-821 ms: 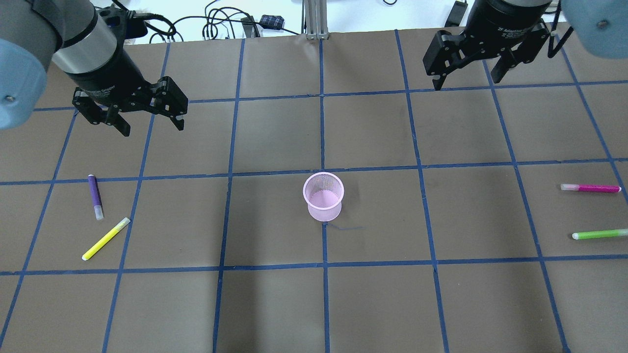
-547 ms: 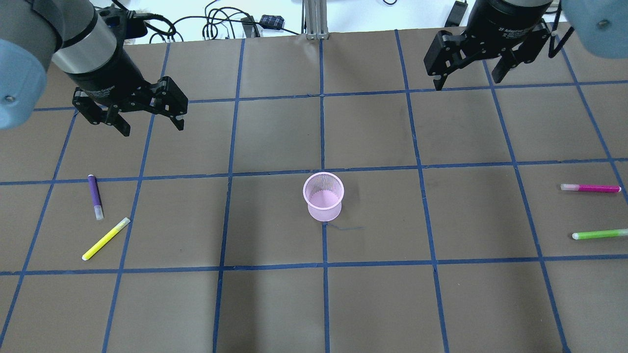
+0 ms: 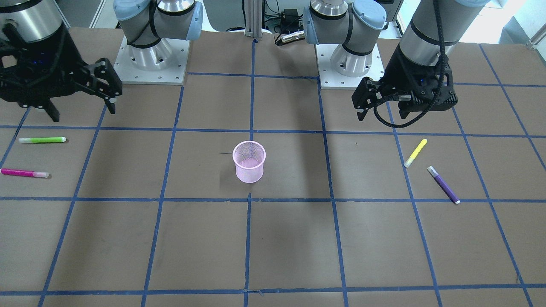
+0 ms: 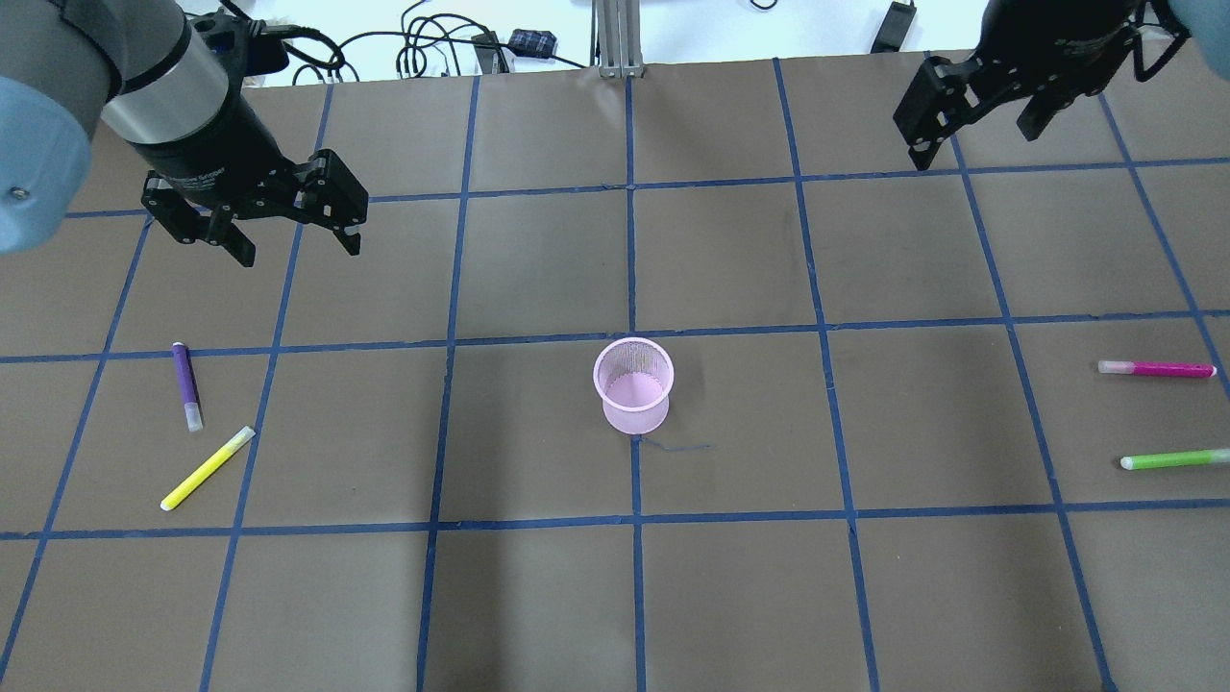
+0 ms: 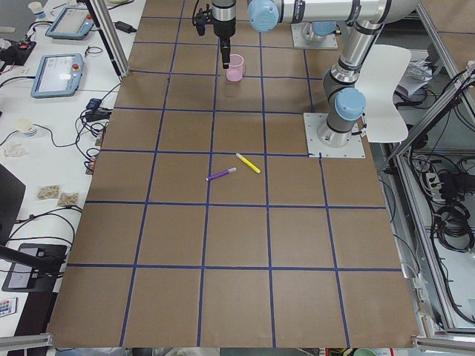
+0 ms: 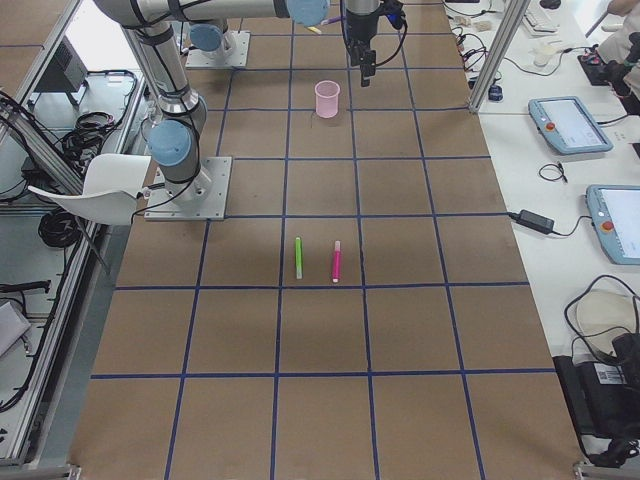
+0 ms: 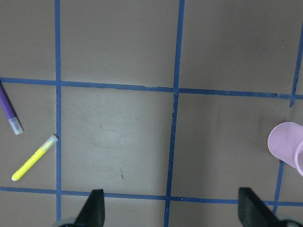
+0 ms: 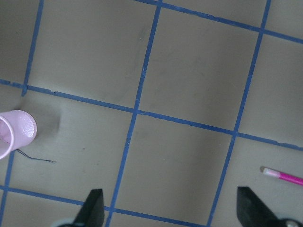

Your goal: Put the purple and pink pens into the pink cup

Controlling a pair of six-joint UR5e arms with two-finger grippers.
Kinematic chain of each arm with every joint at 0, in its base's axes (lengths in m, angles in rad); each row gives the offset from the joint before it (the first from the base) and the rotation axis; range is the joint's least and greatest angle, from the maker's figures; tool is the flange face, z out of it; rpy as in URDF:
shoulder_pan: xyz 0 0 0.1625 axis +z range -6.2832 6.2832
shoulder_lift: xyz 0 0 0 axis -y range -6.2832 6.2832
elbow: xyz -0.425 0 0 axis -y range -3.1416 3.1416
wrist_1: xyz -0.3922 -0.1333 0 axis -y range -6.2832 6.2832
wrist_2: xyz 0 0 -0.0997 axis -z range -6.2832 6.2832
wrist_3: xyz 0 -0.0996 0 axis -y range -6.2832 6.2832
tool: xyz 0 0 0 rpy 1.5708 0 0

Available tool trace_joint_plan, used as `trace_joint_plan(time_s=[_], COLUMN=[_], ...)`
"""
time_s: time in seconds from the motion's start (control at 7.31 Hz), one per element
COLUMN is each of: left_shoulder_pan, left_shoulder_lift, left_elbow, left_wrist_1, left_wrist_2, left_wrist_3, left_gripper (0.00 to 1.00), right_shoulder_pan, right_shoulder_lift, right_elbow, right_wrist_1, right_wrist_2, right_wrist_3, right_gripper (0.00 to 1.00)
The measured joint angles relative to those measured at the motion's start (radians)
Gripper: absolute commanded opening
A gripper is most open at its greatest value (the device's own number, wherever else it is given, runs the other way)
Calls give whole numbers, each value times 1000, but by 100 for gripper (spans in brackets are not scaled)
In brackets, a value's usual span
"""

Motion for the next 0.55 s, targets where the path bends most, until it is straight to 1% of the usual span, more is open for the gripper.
trace_joint_plan(time_s=[0.27, 0.55], left_shoulder_pan=[20, 67], left_shoulder_lift=[-5, -21], left_elbow=[-1, 0], left_wrist_1=[7, 9], left_wrist_2=[-3, -8], left_wrist_3=[1, 2], left_gripper=[100, 100], right_shoulder_pan=[-153, -314], right_shoulder_lift=[7, 36], right_elbow=[19, 67], right_wrist_1=[1, -17], right_wrist_2=[4, 3], right_wrist_3=[-340, -752], right_gripper=[100, 100])
